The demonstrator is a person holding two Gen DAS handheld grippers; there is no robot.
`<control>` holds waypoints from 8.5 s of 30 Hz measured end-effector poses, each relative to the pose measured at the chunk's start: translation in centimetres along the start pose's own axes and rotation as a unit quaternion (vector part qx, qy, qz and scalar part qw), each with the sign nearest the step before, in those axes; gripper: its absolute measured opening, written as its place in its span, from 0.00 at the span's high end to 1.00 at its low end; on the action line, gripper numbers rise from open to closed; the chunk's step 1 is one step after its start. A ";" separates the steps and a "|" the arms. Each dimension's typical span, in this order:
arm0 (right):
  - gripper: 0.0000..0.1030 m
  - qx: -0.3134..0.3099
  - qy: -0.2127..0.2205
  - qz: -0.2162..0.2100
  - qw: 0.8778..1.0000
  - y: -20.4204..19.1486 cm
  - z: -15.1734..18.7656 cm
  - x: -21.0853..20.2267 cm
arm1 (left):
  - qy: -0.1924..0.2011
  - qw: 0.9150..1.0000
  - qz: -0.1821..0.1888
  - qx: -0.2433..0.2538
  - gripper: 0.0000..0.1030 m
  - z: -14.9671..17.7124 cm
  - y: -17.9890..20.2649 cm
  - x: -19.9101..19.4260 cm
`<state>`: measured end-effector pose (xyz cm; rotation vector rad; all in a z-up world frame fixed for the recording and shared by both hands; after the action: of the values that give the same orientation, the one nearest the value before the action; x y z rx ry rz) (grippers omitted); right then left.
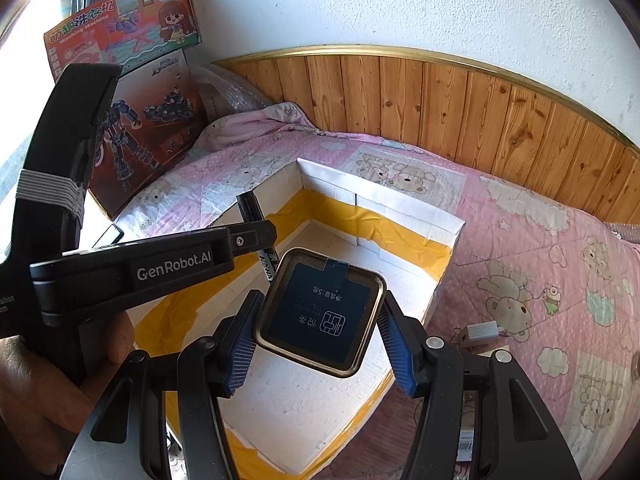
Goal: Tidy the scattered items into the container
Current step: 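Carry the gold tin with the right tool while the left tool carries the marker into the box, then open the right tool to drop the tin while the left tool releases the marker, then withdraw both tools from the box back toward the remaining items, then grasp the pink stapler with the right tool while the left tool approaches the green tape roll, then close the left tool on the green tape roll while the right tool holds the stapler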
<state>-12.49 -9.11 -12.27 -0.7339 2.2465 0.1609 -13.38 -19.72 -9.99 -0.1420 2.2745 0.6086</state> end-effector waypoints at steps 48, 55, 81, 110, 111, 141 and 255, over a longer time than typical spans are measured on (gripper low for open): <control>0.44 -0.099 -0.133 0.009 0.986 2.2 0.5 11.2 | -0.075 0.992 -0.073 0.068 0.84 0.3 -2.6 9.6; 0.44 -0.087 -0.156 -0.002 0.984 2.5 1.4 12.6 | -0.084 0.991 -0.074 0.067 0.84 0.3 -2.6 10.8; 0.43 -0.149 -0.201 0.051 0.967 4.4 0.0 15.6 | -0.086 0.994 -0.062 -0.002 0.84 -0.2 -3.2 14.1; 0.33 -0.078 -0.138 0.000 0.987 3.9 -0.6 9.4 | -0.051 0.994 -0.097 -0.013 0.60 -1.6 -3.2 8.7; 0.33 -0.072 -0.129 -0.006 0.989 3.7 -0.6 8.6 | -0.048 0.994 -0.098 -0.009 0.60 -1.5 -2.9 8.2; 0.41 0.109 0.055 -0.038 0.992 11.1 8.2 -13.2 | -0.059 0.984 0.041 0.165 0.60 12.9 13.5 -4.5; 0.73 0.113 -0.041 0.030 0.992 17.9 15.8 -9.6 | -0.094 0.969 0.108 0.203 0.53 20.5 21.6 0.5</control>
<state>-7.13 15.24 -18.64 -0.5305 2.1659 -0.0344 -6.36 8.90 -14.28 0.3537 2.1923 0.2404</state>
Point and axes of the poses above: each gripper's, at about its wrist camera, not at the fingertips, and x roughly the way its jaws point, y to its right, z to its underside, the point moved 10 cm from there along x, roughly the way its jaws point, and after that the axes turned 4 degrees about y, right-handed, at the moved point
